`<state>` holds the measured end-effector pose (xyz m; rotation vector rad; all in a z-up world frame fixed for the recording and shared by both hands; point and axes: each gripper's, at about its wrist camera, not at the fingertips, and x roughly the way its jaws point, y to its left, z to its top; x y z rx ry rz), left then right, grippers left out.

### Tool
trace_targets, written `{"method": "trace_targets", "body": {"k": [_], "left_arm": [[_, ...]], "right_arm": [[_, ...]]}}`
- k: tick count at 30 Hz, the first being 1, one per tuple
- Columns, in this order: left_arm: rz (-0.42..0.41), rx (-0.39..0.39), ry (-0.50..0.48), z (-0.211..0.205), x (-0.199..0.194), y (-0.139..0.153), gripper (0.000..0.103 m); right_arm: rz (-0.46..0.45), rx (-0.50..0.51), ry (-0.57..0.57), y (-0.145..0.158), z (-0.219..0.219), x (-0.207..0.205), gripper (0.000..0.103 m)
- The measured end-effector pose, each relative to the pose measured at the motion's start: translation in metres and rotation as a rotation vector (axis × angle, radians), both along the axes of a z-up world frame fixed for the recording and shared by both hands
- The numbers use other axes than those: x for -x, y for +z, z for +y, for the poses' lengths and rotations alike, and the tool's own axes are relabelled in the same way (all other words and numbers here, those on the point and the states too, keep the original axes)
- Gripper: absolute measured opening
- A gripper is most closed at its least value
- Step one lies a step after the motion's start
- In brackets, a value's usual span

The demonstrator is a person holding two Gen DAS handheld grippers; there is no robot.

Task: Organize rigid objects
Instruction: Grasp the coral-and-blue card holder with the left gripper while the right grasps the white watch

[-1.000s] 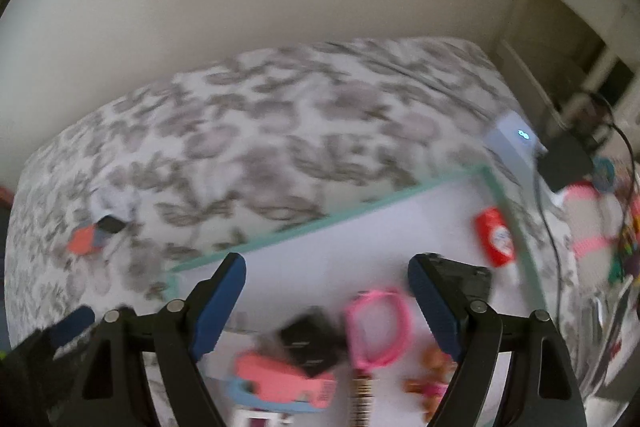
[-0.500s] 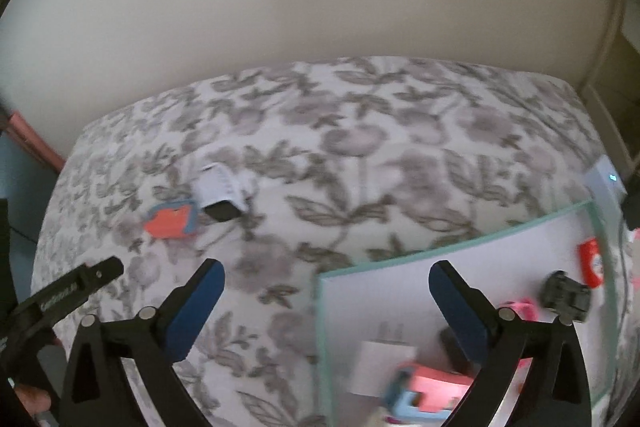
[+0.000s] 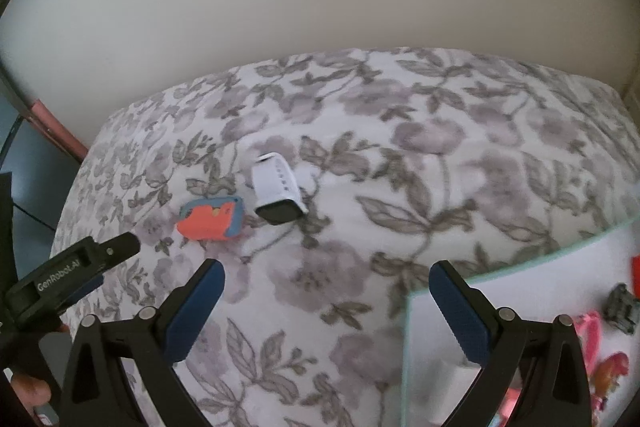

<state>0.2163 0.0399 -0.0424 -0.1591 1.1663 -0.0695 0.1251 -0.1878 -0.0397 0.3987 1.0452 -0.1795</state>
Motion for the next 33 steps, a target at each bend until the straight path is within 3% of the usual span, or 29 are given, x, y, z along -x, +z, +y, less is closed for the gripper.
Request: {"method": "trace_targets", "body": {"k": [4,10,18,26,30,33], "left_arm": [[0.028,0.095,-0.044,-0.001,-0.015,-0.016,0.095],[-0.030,0.050,-0.194,-0.028,-0.018,-0.023,0.095],[-0.040,0.045,-0.318,-0.059,-0.017,-0.040,0.095],[-0.056,-0.001,-0.362,-0.077,-0.020,-0.045,0.094],[-0.073,-0.028,-0.375,-0.081,-0.021,-0.044,0.072],[-0.067,-0.006,-0.361,-0.078,-0.022,-0.043,0.072]], "right_arm": [[-0.018,-0.017,0.013,-0.004,0.001,-0.019,0.103],[-0.038,-0.059,0.029,-0.012,-0.003,-0.050,0.102],[-0.025,-0.095,0.044,-0.026,-0.006,-0.073,0.083],[-0.033,-0.076,0.098,-0.031,0.006,-0.082,0.053],[-0.032,-0.069,0.113,-0.032,0.009,-0.084,0.043],[-0.035,-0.075,0.113,-0.033,0.008,-0.084,0.034]]}}
